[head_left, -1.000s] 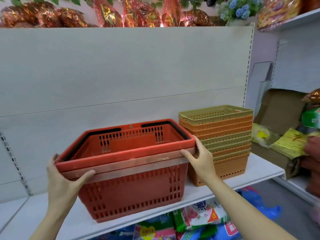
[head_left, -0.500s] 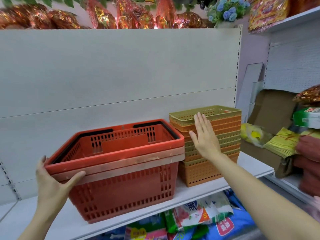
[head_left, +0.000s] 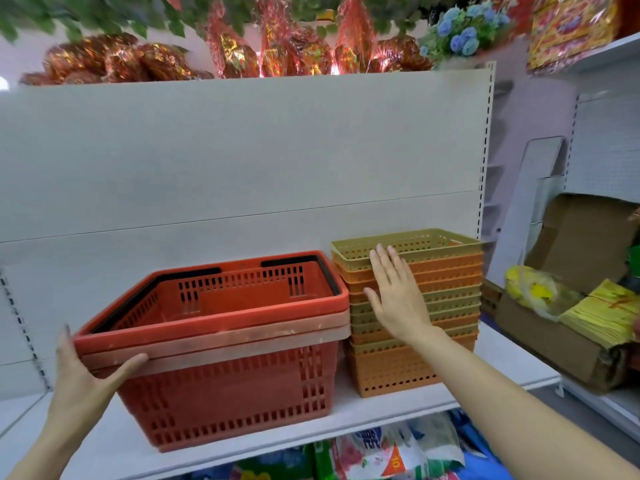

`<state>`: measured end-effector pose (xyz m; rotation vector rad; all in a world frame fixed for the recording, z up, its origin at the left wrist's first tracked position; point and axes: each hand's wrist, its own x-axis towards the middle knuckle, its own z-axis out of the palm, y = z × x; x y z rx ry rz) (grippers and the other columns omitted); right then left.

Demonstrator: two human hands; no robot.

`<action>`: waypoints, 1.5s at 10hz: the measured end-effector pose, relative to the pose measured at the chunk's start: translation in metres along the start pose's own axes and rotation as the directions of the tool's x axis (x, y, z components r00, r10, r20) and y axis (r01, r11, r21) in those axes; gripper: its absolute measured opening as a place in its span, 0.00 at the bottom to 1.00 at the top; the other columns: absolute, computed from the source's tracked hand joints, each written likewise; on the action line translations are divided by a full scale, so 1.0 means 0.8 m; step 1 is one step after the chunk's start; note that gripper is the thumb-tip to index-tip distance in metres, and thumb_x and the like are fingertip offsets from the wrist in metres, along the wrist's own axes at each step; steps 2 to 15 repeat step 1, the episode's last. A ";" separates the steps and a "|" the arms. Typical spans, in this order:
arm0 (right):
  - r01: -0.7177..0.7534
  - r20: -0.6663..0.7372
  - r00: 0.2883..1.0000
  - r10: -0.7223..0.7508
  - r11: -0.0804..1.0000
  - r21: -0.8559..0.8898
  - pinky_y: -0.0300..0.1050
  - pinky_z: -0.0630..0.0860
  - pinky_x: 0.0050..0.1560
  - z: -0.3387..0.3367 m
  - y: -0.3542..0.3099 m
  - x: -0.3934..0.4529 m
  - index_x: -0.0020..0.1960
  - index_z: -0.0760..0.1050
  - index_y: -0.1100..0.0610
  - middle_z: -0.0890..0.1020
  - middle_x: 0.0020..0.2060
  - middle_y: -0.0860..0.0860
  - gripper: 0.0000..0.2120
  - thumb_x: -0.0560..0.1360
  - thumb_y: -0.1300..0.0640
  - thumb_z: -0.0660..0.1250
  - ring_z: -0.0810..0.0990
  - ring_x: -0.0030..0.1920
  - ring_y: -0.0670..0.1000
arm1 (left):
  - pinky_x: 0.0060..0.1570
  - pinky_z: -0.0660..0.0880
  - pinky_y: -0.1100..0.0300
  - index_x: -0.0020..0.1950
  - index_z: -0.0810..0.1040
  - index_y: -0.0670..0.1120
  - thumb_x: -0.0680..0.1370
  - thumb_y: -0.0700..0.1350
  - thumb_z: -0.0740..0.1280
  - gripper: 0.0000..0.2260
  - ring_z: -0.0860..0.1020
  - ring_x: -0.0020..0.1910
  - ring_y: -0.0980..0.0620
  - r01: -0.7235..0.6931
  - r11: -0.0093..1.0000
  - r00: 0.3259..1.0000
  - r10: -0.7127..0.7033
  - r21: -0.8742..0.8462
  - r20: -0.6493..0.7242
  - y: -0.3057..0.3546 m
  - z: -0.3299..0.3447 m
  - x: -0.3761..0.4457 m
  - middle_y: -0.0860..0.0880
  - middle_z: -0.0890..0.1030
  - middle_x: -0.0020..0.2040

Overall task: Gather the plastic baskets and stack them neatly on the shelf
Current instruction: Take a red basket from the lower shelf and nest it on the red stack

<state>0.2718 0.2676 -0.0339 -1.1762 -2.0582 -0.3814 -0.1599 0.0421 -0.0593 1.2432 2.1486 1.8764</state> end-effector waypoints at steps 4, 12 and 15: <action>0.022 -0.105 0.994 -0.014 0.997 0.068 0.50 0.51 0.76 -0.026 -0.004 -0.007 0.76 0.60 0.59 0.65 0.75 0.55 0.28 0.79 0.53 0.63 0.59 0.76 0.53 | 0.68 0.70 0.36 0.79 0.58 0.43 0.72 0.42 0.79 0.42 0.71 0.71 0.32 0.065 0.998 0.995 -0.064 0.012 -0.081 -0.028 0.001 -0.052 0.35 0.70 0.73; 0.022 -0.105 0.994 -0.014 0.997 0.068 0.50 0.51 0.76 -0.026 -0.004 -0.007 0.76 0.60 0.59 0.65 0.75 0.55 0.28 0.79 0.53 0.63 0.59 0.76 0.53 | 0.68 0.70 0.36 0.79 0.58 0.43 0.72 0.42 0.79 0.42 0.71 0.71 0.32 0.065 0.998 0.995 -0.064 0.012 -0.081 -0.028 0.001 -0.052 0.35 0.70 0.73; 0.022 -0.105 0.994 -0.014 0.997 0.068 0.50 0.51 0.76 -0.026 -0.004 -0.007 0.76 0.60 0.59 0.65 0.75 0.55 0.28 0.79 0.53 0.63 0.59 0.76 0.53 | 0.68 0.70 0.36 0.79 0.58 0.43 0.72 0.42 0.79 0.42 0.71 0.71 0.32 0.065 0.998 0.995 -0.064 0.012 -0.081 -0.028 0.001 -0.052 0.35 0.70 0.73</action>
